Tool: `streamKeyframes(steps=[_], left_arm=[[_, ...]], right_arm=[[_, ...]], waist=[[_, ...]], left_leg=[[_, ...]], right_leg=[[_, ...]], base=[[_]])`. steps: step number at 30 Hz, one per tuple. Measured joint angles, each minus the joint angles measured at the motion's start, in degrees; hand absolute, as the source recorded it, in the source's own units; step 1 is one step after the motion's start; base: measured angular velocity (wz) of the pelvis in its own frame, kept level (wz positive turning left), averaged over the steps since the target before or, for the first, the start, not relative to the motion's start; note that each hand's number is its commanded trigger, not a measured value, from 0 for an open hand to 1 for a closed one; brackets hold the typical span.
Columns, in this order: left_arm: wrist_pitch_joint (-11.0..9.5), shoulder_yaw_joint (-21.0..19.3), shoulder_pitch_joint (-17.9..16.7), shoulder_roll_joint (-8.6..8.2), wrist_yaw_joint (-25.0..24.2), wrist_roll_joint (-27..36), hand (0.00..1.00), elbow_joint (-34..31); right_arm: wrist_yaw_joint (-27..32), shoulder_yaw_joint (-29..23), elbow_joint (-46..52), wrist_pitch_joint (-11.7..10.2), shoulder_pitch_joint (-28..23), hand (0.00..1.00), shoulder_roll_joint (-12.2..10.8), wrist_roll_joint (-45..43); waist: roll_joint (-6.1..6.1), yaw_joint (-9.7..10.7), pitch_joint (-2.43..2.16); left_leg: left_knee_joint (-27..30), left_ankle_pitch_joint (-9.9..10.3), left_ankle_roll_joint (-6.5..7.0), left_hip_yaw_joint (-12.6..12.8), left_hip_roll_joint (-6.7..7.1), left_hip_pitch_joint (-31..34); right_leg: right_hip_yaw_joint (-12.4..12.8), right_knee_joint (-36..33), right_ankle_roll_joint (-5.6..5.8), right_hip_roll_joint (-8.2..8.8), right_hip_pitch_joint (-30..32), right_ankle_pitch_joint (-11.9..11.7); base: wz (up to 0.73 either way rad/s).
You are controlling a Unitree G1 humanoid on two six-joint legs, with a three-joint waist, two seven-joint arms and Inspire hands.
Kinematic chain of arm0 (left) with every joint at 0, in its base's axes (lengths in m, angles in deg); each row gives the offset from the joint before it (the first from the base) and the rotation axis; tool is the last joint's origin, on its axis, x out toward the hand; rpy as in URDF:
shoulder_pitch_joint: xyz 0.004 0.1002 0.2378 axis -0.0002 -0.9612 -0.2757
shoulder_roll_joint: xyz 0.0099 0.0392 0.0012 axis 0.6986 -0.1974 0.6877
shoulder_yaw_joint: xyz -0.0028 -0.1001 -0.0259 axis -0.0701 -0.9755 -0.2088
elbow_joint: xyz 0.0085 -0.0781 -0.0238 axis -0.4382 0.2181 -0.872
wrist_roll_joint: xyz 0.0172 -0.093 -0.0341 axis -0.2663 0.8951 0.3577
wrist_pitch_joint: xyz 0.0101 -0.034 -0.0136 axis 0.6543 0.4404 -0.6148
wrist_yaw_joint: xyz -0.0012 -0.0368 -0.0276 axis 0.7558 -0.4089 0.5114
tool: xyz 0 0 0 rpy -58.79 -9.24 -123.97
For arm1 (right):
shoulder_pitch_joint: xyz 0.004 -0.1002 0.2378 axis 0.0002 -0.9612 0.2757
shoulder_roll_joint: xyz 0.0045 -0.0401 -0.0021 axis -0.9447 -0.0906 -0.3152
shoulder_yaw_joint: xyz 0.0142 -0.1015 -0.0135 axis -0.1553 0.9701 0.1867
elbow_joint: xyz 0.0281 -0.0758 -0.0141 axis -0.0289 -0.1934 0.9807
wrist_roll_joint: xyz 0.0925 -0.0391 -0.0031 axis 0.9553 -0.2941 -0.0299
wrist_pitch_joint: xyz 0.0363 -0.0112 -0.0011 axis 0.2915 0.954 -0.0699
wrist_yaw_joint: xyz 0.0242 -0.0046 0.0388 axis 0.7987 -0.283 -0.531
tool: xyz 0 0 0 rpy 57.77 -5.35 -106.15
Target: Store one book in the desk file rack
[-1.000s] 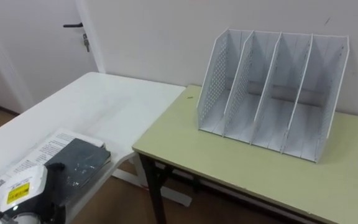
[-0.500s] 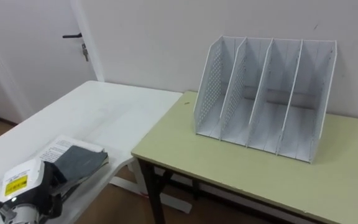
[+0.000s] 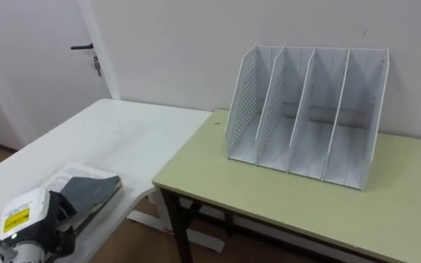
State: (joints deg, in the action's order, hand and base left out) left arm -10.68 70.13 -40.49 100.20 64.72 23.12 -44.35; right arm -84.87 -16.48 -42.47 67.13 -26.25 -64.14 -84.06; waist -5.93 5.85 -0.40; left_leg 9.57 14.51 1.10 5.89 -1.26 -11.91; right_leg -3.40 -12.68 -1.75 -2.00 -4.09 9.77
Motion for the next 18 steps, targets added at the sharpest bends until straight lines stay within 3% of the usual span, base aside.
streamKeyframes(steps=[6,8,9,12,15,18], left_arm=[[-1.7,-0.3,-2.9,-0.29,-0.2,4.4,1.0,-7.7],[-2.7,-0.3,-3.0,-0.89,-0.2,6.7,1.0,-9.4],[-3.7,-0.4,-3.1,-1.27,-0.2,8.3,1.0,-10.0],[-5.2,-0.5,-3.2,-2.28,-0.2,12.8,1.0,-12.7],[-7.0,-0.1,-5.2,-2.31,-0.5,20.0,1.0,-17.3],[-8.9,0.1,-6.0,-3.37,-2.1,25.1,1.0,-18.9]], right_arm=[[-1.9,1.6,8.8,-2.0,0.0,0.0,-0.1,0.6],[-3.4,2.3,12.5,-3.9,0.2,0.0,-0.2,0.9],[-4.6,3.0,14.6,-5.1,0.2,0.0,-0.4,0.5],[-8.2,5.6,20.3,-5.9,0.3,0.0,-0.6,-0.6],[-11.2,8.7,23.5,-7.8,0.5,0.0,-0.6,-0.6],[-14.6,9.3,27.8,-7.9,0.4,0.0,-1.0,-0.3]], waist=[[0.65,-1.5,0.15],[0.91,-1.8,0.17],[1.12,-2.5,0.18],[1.78,-3.8,0.18],[2.23,-4.8,-0.03],[2.67,-5.3,0.36]], left_leg=[[0.0,0.0,0.03,0.0,-0.14,0.7],[0.1,-0.1,0.08,-0.2,-0.13,1.2],[0.1,-0.1,0.1,-0.4,-0.15,1.2],[0.2,-0.1,0.09,-0.6,-0.16,1.1],[0.1,-0.1,0.09,-0.6,-0.24,1.2],[0.1,-0.1,0.08,-0.6,-0.55,1.3]], right_leg=[[-0.2,0.9,0.0,-0.07,0.2,-0.7],[-0.7,1.2,0.05,0.02,0.3,-0.9],[-0.7,1.0,0.03,0.0,0.3,-0.9],[-1.3,1.1,-0.03,0.1,0.3,-0.9],[-1.4,1.4,-0.03,0.19,0.2,-0.9],[-1.6,1.0,-0.02,0.6,0.1,-0.9]], base=[[0.01],[0.08],[0.0],[0.05],[0.05],[0.0]])
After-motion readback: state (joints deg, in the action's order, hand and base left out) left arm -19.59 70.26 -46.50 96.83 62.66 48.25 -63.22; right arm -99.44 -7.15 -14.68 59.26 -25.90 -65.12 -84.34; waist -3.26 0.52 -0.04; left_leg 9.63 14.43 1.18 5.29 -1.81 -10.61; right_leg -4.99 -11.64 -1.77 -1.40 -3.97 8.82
